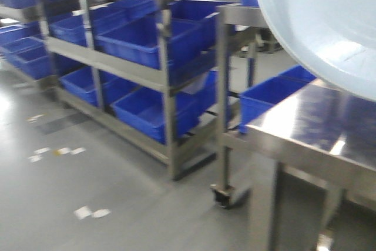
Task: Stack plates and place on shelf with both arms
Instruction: 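Hold the plate stack in the right gripper while turning away from the table, then drive to the shelf of blue bins holding the plates in the right gripper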
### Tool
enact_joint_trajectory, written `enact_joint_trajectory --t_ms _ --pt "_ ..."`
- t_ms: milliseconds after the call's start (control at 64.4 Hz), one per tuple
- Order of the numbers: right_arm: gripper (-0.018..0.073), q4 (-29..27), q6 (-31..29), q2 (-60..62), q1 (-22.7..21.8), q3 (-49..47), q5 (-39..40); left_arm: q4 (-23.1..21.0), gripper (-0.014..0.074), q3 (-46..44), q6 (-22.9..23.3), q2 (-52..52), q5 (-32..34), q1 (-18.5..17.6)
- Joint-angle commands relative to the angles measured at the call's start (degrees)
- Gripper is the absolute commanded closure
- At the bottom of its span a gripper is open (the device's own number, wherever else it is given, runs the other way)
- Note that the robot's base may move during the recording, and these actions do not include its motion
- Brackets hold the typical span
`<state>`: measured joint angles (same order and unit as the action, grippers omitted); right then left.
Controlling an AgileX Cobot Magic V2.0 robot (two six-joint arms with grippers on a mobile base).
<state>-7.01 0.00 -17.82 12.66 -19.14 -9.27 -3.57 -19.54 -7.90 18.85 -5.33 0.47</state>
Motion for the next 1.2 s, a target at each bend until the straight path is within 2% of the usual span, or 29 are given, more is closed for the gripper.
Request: enact_joint_trajectory --t_ms 0,1181 --pt "0.0507 0.19 0.0 -0.2 -0.28 -1.82 5.78 -0.54 0.0514 -1.62 0.25 0.44 4.94 0.16" --pt "0.0507 0.19 0.0 -0.2 -0.28 -1.82 5.78 -0.54 0.0514 -1.62 0.25 0.44 4.94 0.16"
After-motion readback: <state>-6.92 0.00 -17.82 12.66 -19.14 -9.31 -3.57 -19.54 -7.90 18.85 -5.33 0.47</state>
